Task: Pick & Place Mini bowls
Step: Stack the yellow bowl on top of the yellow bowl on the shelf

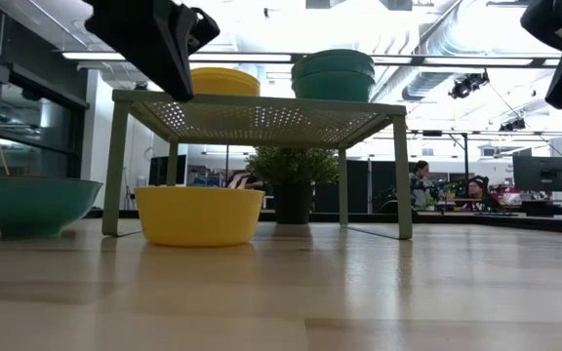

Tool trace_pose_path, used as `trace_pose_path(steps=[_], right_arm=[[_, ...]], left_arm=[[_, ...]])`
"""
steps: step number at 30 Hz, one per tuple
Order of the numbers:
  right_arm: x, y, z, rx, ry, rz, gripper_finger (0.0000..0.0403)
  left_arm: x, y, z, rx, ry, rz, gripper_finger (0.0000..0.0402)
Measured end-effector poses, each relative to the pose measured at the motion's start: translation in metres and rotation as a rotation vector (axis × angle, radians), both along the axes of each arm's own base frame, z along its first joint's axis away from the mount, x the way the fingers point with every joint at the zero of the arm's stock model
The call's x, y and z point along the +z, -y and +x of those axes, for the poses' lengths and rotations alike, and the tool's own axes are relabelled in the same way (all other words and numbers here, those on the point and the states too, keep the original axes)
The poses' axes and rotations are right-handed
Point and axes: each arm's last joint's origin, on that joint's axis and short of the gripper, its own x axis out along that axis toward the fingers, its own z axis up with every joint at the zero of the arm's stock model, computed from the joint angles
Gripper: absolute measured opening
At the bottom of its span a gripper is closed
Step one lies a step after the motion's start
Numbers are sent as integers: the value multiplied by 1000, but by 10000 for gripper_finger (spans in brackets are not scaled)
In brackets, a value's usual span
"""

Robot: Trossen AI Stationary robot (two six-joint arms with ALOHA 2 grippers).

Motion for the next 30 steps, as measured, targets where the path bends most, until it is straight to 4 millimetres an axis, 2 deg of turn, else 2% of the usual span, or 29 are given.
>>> trace_pose_path(steps=[13, 23, 30], right_arm=[[0, 0, 0, -1, 0, 2, 165], [0, 0, 0, -3, 3, 6, 165], [0, 0, 0, -4, 3, 7, 165]], left_arm=[[-63, 14, 27, -1, -140, 1, 0], [-57, 16, 35, 36, -102, 63, 0], [-46, 20, 30, 122, -134, 112, 0]])
